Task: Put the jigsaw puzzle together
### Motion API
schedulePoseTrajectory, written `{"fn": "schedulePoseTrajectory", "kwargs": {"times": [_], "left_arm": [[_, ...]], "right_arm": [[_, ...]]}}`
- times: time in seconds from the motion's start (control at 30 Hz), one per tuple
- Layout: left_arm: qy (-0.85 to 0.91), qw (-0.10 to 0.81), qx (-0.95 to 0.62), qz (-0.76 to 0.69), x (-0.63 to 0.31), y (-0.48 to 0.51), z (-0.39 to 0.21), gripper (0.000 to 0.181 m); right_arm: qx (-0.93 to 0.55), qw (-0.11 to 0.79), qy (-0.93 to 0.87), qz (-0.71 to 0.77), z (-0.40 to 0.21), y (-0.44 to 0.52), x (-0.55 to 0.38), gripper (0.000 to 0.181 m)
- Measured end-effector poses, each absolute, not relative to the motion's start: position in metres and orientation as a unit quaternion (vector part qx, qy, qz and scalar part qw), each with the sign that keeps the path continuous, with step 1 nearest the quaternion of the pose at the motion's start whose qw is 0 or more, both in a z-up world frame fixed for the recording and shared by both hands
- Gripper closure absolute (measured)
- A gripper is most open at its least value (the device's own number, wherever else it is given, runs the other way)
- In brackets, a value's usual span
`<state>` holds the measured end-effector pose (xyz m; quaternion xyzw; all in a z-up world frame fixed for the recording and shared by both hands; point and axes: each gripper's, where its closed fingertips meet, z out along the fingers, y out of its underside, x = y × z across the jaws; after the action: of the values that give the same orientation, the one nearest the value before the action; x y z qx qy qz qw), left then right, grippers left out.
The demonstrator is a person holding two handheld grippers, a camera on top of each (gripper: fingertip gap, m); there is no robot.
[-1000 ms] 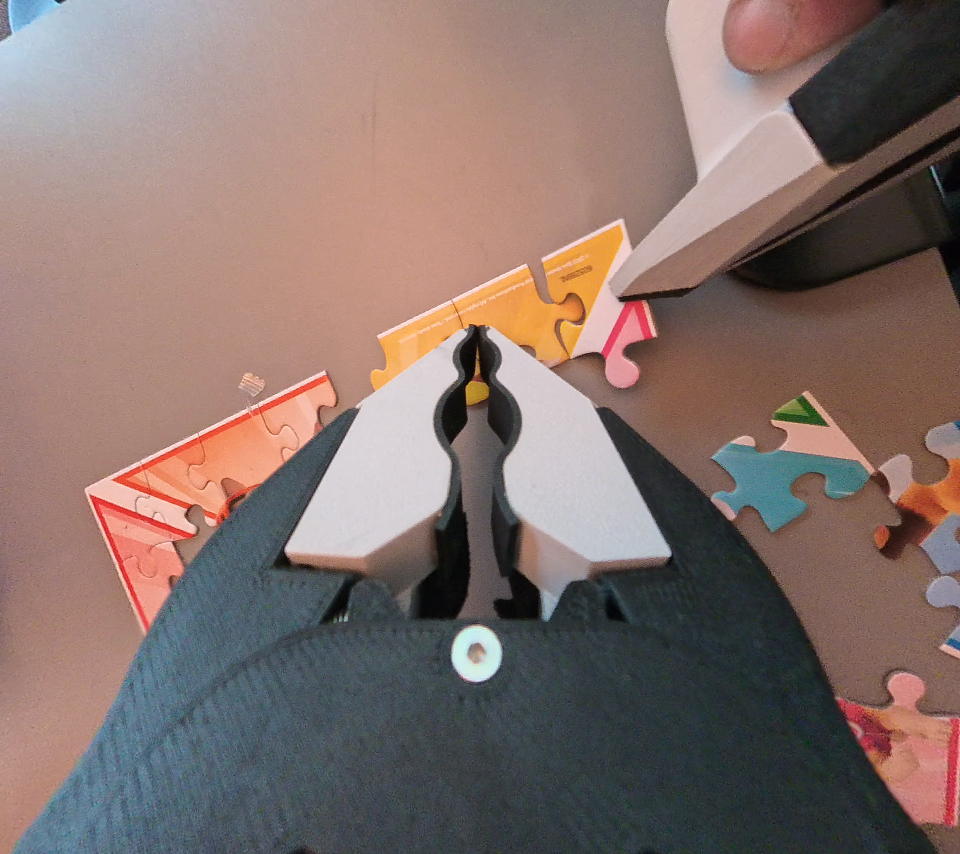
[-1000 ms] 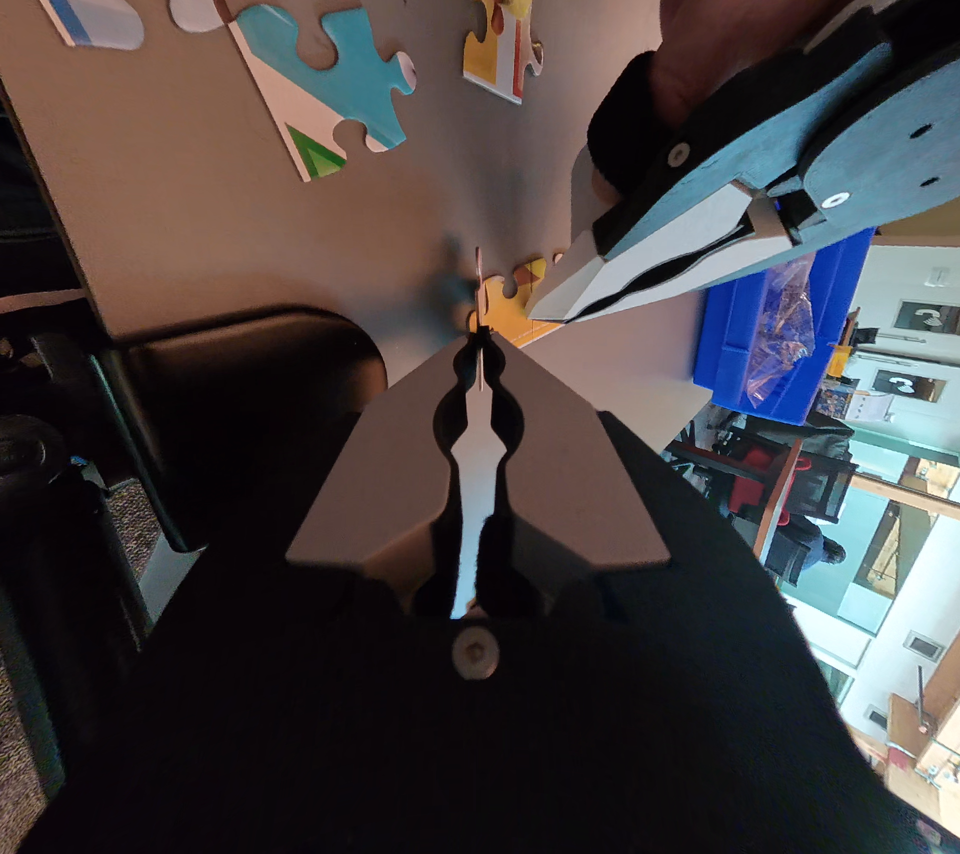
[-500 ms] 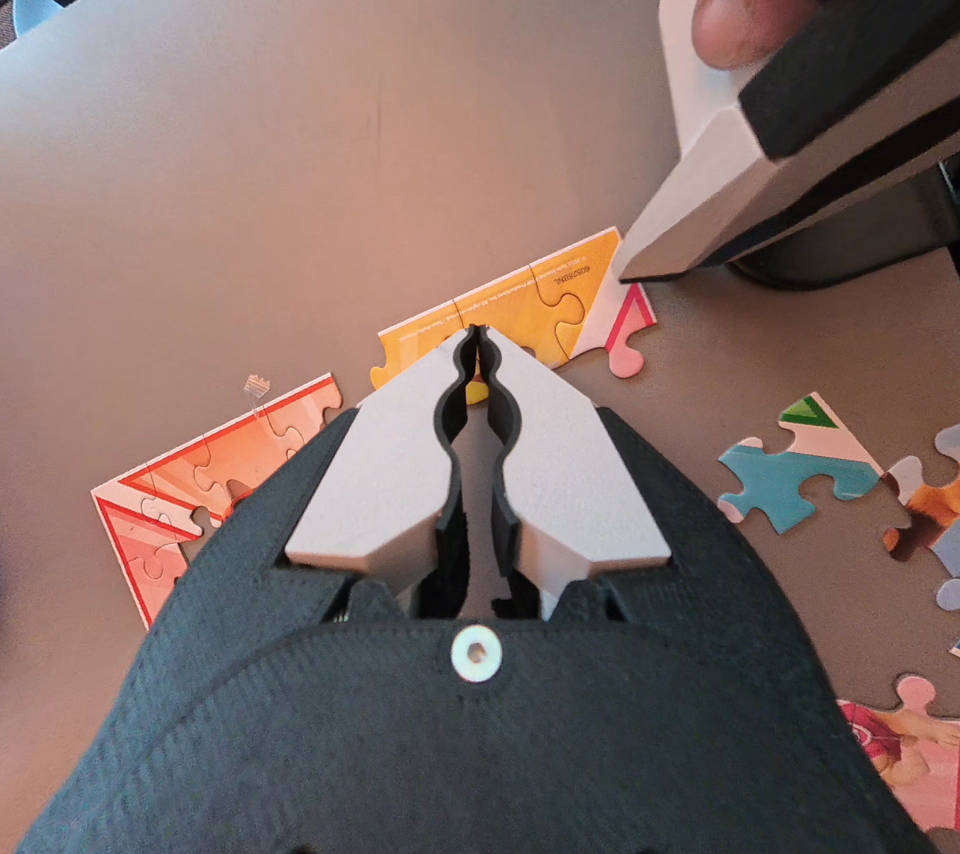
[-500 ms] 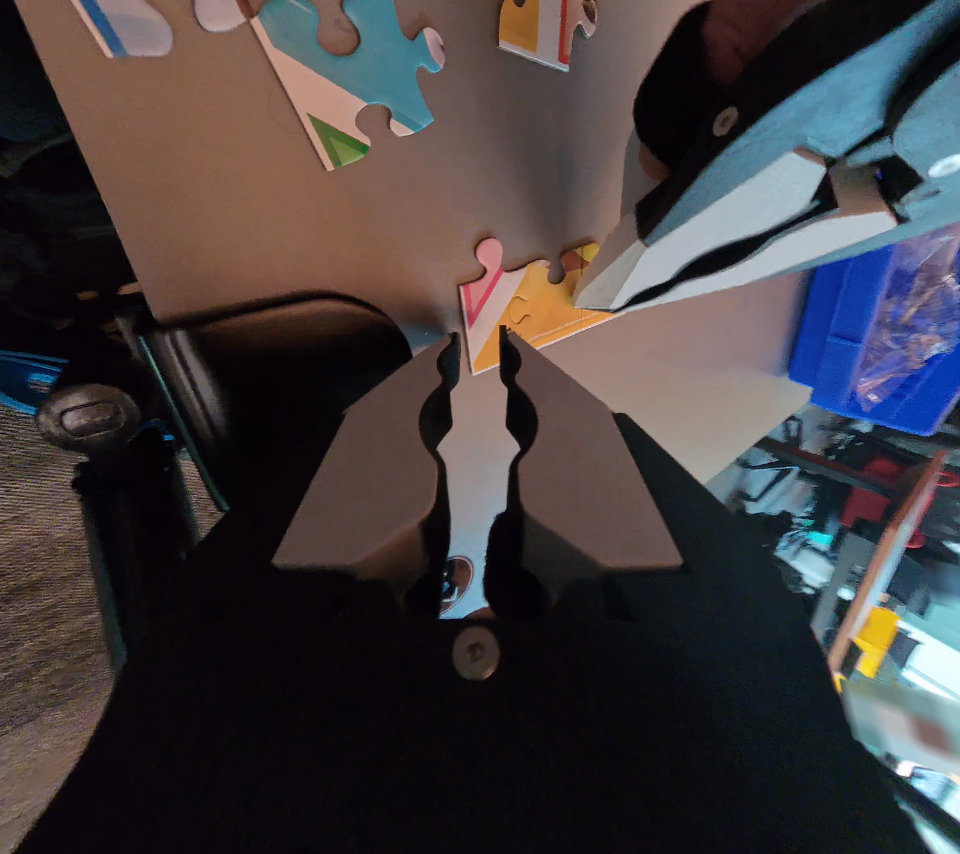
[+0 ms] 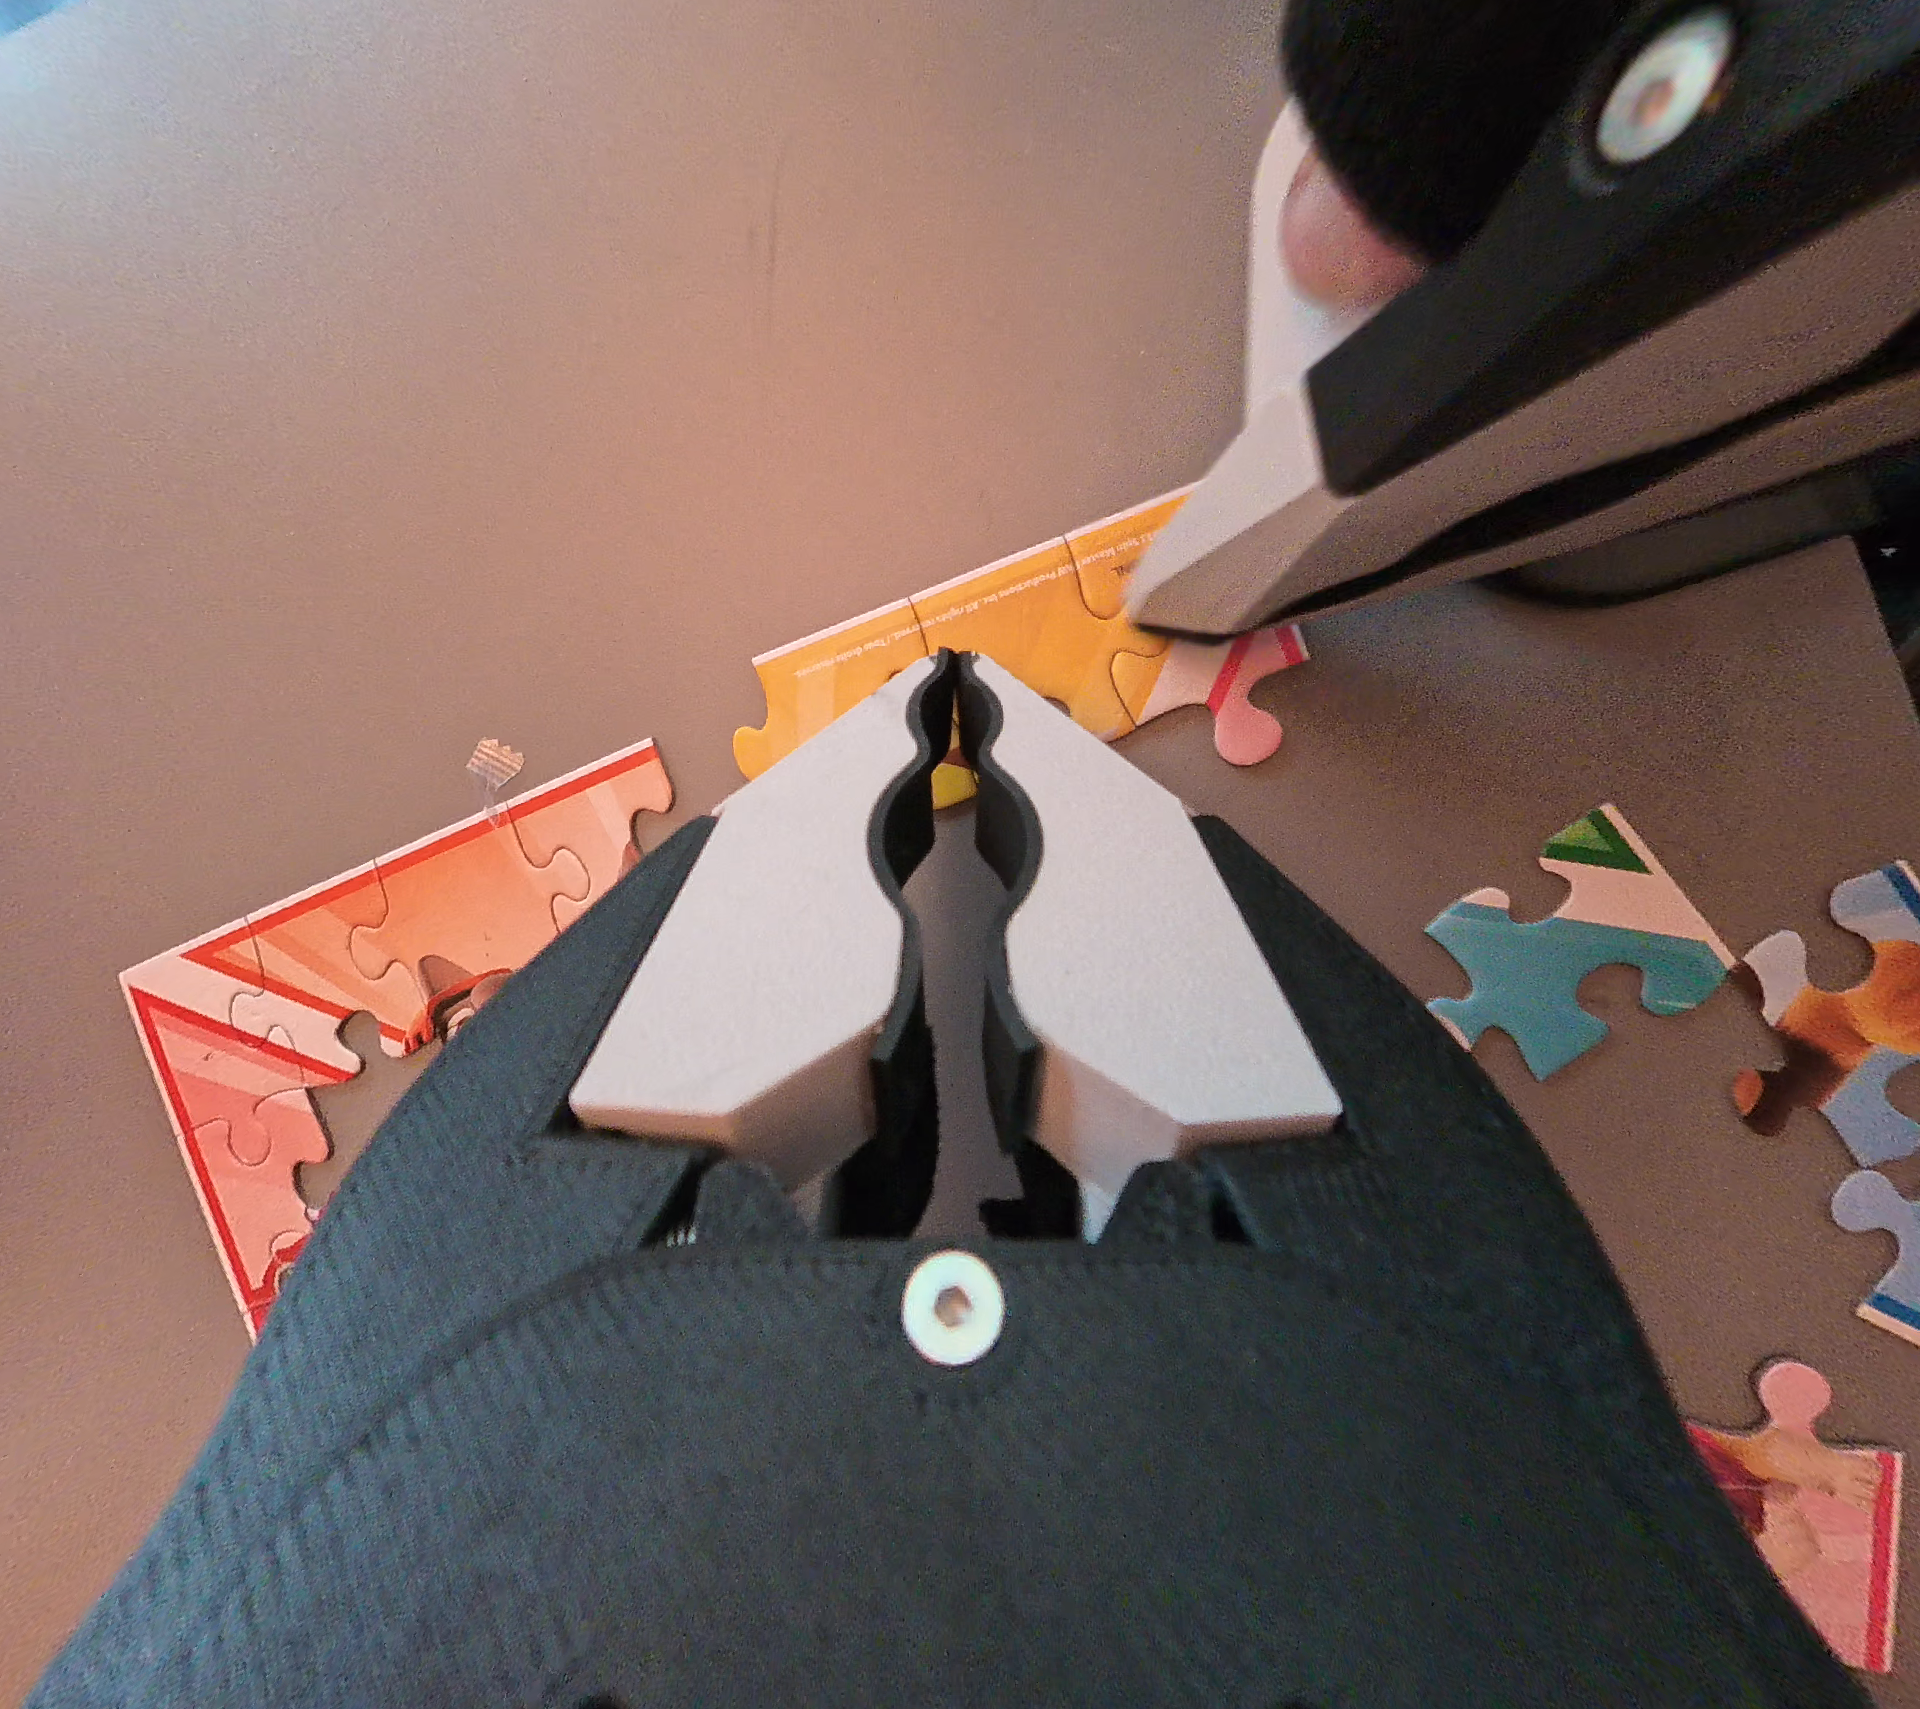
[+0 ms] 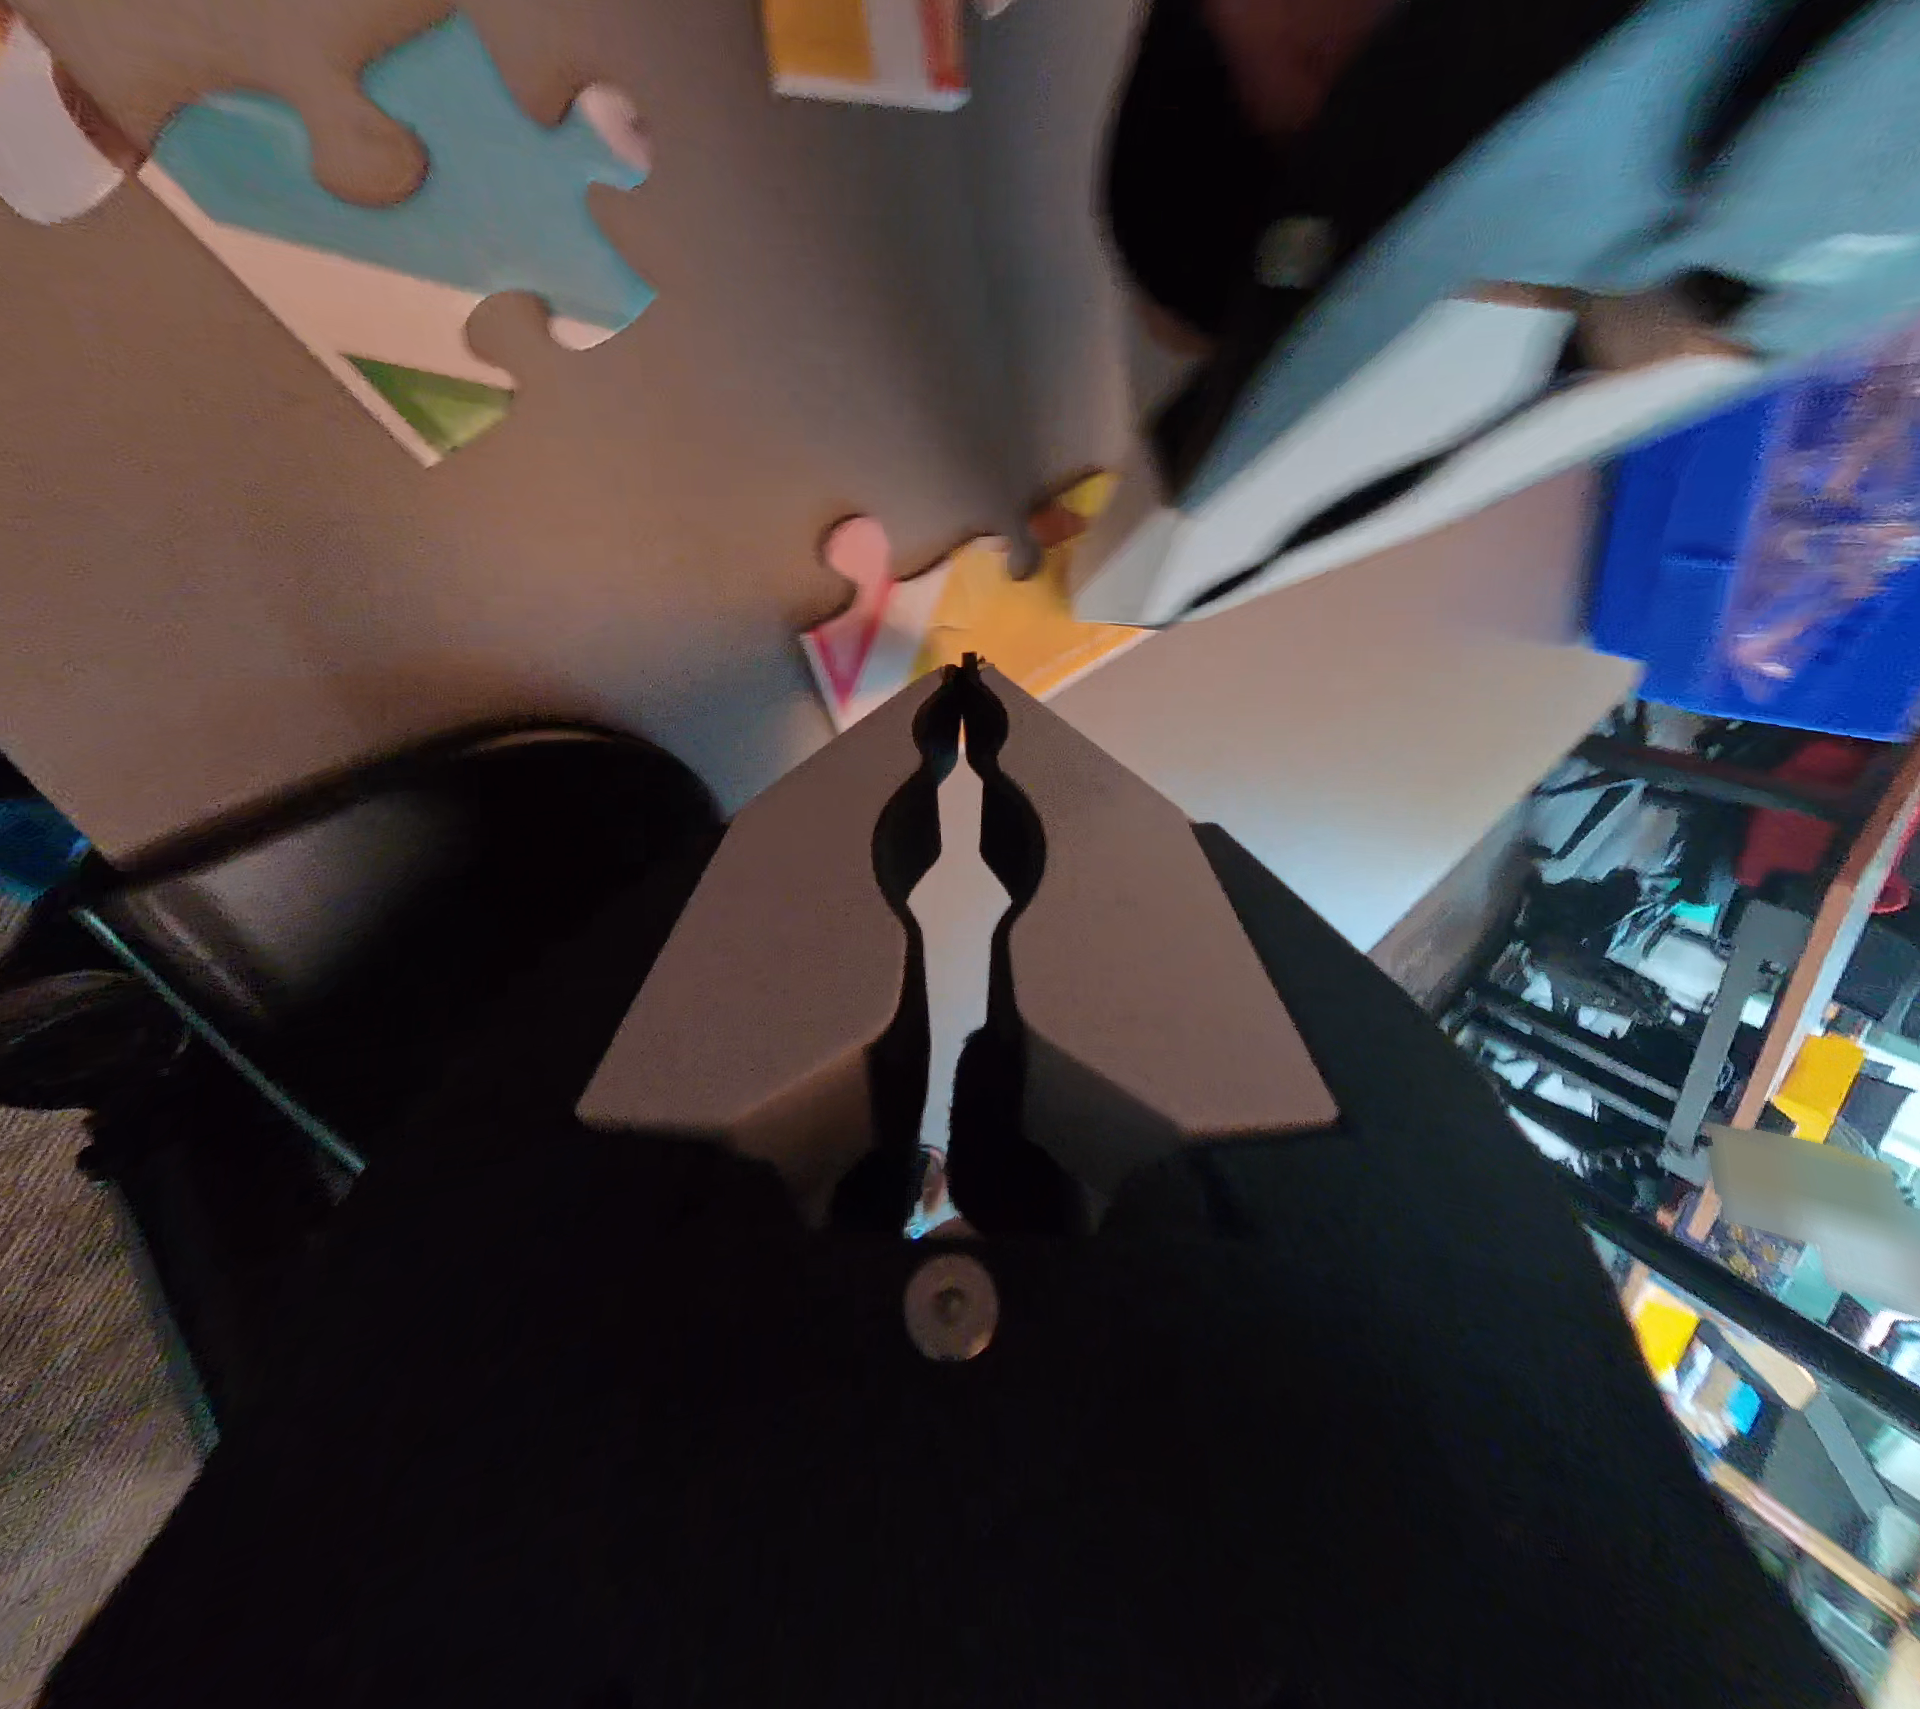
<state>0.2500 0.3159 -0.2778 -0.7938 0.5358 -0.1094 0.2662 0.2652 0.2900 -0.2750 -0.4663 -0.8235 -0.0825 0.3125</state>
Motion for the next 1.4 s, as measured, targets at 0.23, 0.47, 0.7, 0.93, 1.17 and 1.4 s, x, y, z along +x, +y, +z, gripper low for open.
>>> {"fn": "schedulePoseTrajectory", "kwargs": {"times": [0.23,0.47,0.7,0.93,1.17,1.4], "left_arm": [[0.516,0.268,-0.807,-0.102,0.238,0.316,-0.267,0.163],[0.495,0.303,-0.812,-0.059,0.192,0.29,-0.2,0.162],[0.446,0.306,-0.84,-0.018,0.126,0.253,-0.177,0.16],[0.446,0.279,-0.85,0.014,0.093,0.196,-0.188,0.155],[0.437,0.292,-0.85,0.019,0.081,0.147,-0.178,0.154],[0.408,0.31,-0.859,0.008,0.068,0.11,-0.183,0.152]], "right_arm": [[-0.509,0.36,-0.778,-0.074,-0.236,0.297,0.271,0.181],[-0.571,0.391,-0.72,-0.045,-0.221,0.288,0.271,0.181],[-0.683,0.322,-0.655,-0.007,-0.26,0.307,0.26,0.181],[-0.704,0.3,-0.643,-0.017,-0.277,0.32,0.255,0.181],[-0.702,0.313,-0.639,-0.018,-0.267,0.318,0.251,0.181],[-0.706,0.293,-0.644,-0.016,-0.276,0.308,0.257,0.181]]}}
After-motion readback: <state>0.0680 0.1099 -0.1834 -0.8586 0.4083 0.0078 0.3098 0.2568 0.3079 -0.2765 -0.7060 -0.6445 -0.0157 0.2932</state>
